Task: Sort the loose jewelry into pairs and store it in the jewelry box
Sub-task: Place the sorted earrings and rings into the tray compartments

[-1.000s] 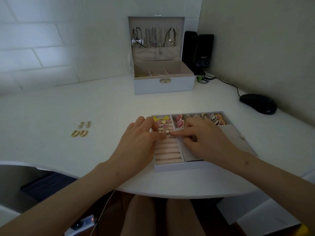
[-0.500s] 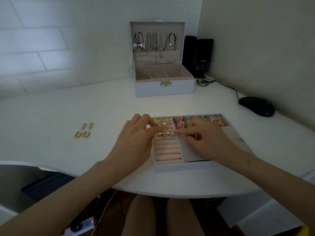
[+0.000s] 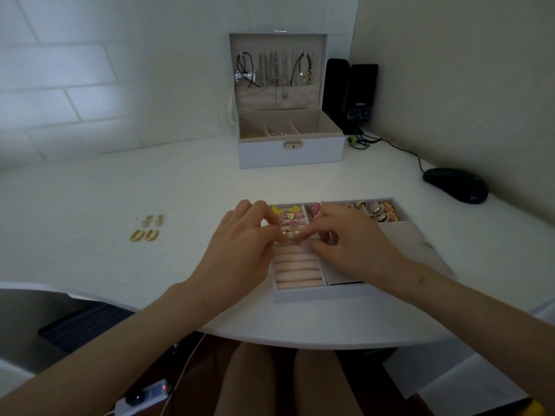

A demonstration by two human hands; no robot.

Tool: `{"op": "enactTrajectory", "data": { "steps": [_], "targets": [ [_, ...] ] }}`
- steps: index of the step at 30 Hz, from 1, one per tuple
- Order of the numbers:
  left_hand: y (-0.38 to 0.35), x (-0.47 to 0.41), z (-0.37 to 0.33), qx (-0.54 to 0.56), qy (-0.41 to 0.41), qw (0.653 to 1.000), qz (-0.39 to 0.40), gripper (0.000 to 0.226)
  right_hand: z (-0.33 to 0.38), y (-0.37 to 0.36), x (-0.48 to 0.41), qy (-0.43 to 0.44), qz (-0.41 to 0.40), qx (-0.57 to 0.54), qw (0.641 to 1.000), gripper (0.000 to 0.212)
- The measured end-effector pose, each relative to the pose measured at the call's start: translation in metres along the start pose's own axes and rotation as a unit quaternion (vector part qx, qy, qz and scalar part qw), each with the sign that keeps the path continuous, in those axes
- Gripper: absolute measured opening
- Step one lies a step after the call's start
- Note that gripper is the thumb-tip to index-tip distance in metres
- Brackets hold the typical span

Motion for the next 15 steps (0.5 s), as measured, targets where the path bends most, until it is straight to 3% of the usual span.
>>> {"op": "enactTrajectory", "data": {
  "steps": [11, 15],
  "targets": [
    [0.005, 0.000, -0.009, -0.027, -0.033, 0.999, -0.009, 0.044, 0.007, -0.002, -0.010, 0.020, -0.005, 0.046, 0.999, 0.004],
    [0.007, 0.000, -0.008, -0.031, -0.033, 0.999, -0.009, 0.046, 0.017, -0.003, -0.014, 0.075, -0.026, 0.120, 0.990, 0.004]
  ]
}}
Point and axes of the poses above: each hand's wrist, its own x-axis away from the middle knuckle, its own y-axis out of the back of the hand, z = x × y, the point moved 9 cm from there along -x, towards the middle knuckle, and after that the axes turned 3 degrees about y, right-handed, at the moved point
